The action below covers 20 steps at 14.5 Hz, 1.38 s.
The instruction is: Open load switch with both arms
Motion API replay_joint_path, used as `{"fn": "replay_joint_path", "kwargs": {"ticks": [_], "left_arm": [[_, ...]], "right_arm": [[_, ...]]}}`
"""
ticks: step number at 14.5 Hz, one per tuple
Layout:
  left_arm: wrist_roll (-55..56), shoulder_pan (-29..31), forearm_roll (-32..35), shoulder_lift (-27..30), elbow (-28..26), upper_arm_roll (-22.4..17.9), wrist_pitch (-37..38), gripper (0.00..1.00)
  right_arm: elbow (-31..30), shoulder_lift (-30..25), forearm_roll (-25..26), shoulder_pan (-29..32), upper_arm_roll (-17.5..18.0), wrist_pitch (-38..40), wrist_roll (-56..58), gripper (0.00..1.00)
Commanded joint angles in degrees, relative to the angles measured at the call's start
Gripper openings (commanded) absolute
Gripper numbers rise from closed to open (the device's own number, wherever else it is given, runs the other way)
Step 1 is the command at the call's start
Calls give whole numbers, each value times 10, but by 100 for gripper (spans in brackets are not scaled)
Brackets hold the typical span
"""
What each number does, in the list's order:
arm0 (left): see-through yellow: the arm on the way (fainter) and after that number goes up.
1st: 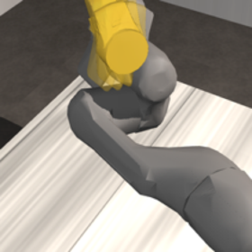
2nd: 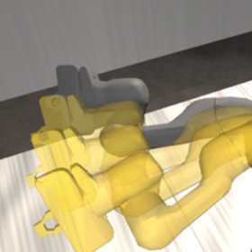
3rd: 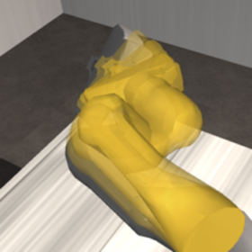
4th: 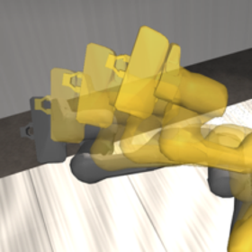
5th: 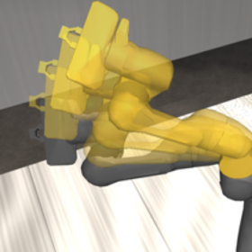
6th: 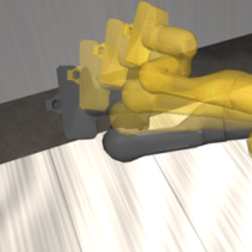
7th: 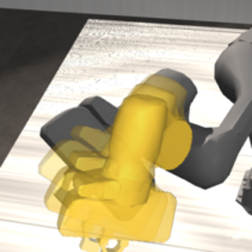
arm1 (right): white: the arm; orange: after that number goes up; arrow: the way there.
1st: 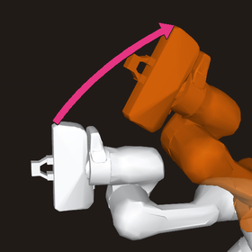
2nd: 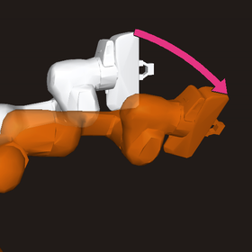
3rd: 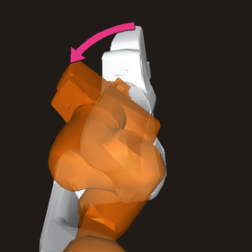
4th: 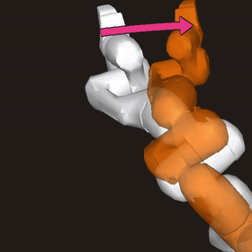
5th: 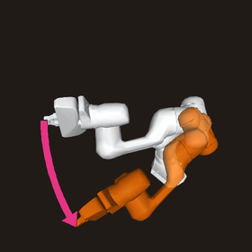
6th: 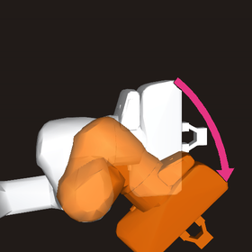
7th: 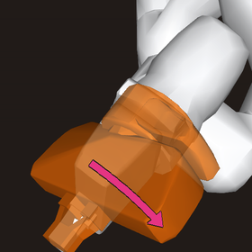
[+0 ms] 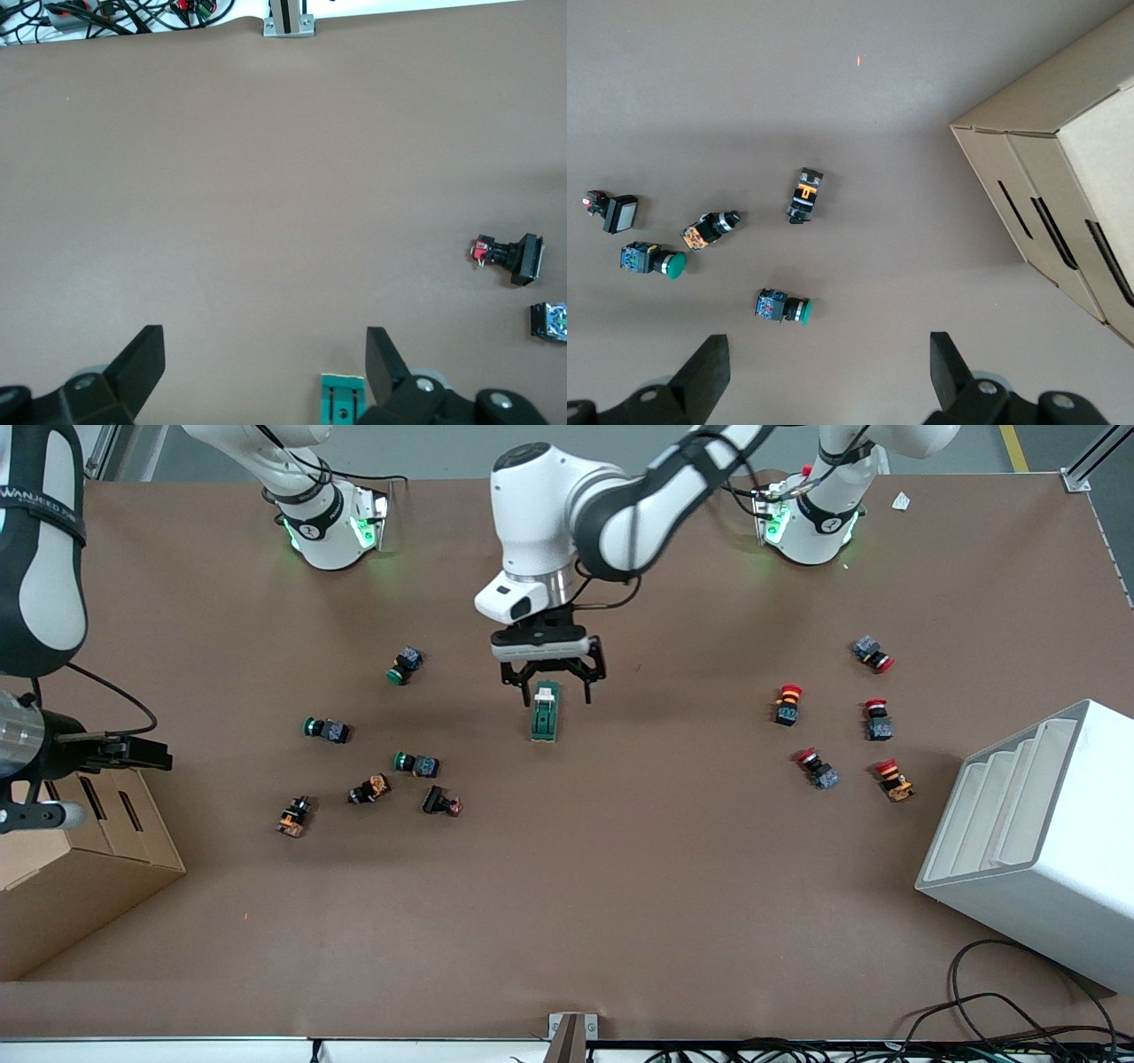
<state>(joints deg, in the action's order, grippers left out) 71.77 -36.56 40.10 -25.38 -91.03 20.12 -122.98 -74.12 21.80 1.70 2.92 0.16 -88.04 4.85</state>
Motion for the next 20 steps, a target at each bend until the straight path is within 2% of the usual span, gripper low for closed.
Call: {"fn": "replay_joint_path", "kwargs": {"ticks": [1, 5, 7, 11, 14, 17, 20], "left_arm": [[-99, 46, -68, 42, 1, 7, 26, 100], [-266, 111, -166, 60, 66, 7, 112, 100], [-325, 135, -189, 66, 92, 6, 163, 100], [-415, 214, -251, 91, 95, 6, 179, 100], [-542, 290, -281, 108, 95, 6, 202, 100], [-653, 376, -343, 109, 96, 8, 203, 100], [-664, 401, -340, 125, 98, 1, 232, 100]], "right_arm": [[-3, -9, 1, 9, 8, 8, 2, 100], [-6, -12, 1, 9, 7, 40, 5, 100], [-4, -18, 1, 7, 8, 39, 1, 100], [-8, -37, 2, -3, 8, 45, -38, 100], [-19, -58, 1, -5, 9, 45, -39, 100], [-51, -96, 1, -13, 7, 44, -39, 100], [-88, -134, 1, -22, 5, 43, -39, 100]]}}
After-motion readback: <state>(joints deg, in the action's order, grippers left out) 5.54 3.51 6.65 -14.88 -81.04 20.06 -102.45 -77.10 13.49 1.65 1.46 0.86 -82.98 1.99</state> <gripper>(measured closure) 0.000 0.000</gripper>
